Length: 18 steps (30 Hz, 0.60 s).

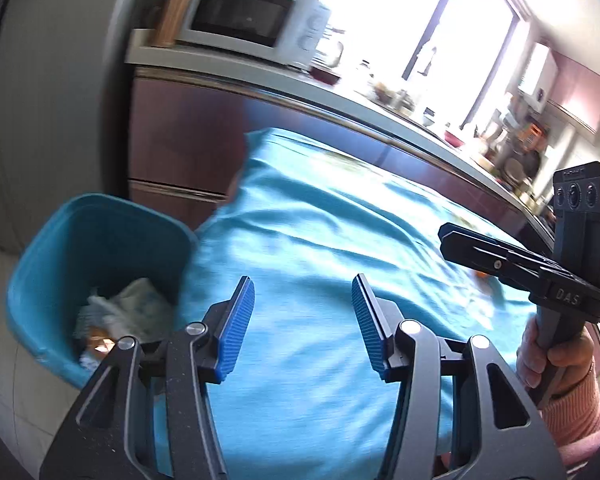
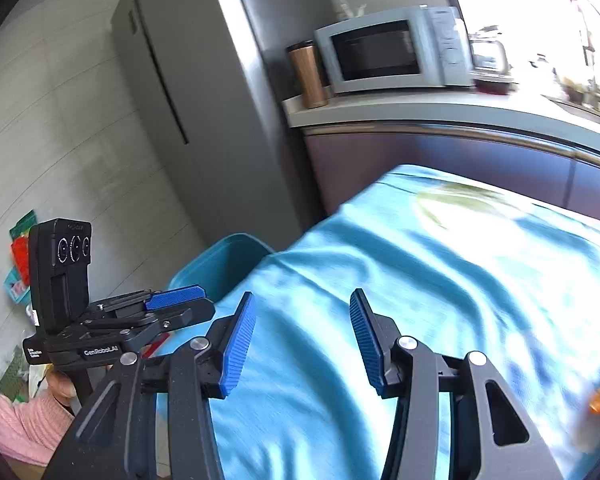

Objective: Collect trash
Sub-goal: 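Move both tools back to the table toward the gold wrapper and orange peel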

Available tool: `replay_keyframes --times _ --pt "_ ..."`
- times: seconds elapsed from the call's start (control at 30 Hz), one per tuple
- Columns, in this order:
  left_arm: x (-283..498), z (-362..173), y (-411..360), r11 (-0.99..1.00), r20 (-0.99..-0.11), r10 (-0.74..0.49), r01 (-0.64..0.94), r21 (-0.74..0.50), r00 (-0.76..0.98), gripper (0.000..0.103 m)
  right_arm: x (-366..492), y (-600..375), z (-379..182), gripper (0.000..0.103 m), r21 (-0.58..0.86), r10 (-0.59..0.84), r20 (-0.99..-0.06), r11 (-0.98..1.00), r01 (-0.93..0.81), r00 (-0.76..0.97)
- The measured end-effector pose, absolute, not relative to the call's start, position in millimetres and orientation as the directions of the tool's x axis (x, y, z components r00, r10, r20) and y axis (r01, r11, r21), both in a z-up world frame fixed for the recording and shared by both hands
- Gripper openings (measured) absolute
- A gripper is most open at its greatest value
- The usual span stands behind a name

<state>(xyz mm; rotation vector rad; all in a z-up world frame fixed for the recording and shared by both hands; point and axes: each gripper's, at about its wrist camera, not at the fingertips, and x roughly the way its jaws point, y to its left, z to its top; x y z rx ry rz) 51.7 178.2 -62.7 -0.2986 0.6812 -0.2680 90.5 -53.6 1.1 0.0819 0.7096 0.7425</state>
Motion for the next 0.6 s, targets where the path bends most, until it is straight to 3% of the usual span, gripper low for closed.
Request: replay_keyframes --times 0.27,0.6 --pt "66 -61 84 0.885 -0.588 -0.465 0.324 -0.335 0.661 0.050 77 -155 -11 0.047 0.294 0.481 -0.577 0.876 -0.382 0.660" --pt "94 -65 -26 0.827 -0.635 -0.542 0.486 -0.284 0.551 0.050 71 -247 -27 0.048 0.203 0.263 -0.605 0.964 -0.174 0.751"
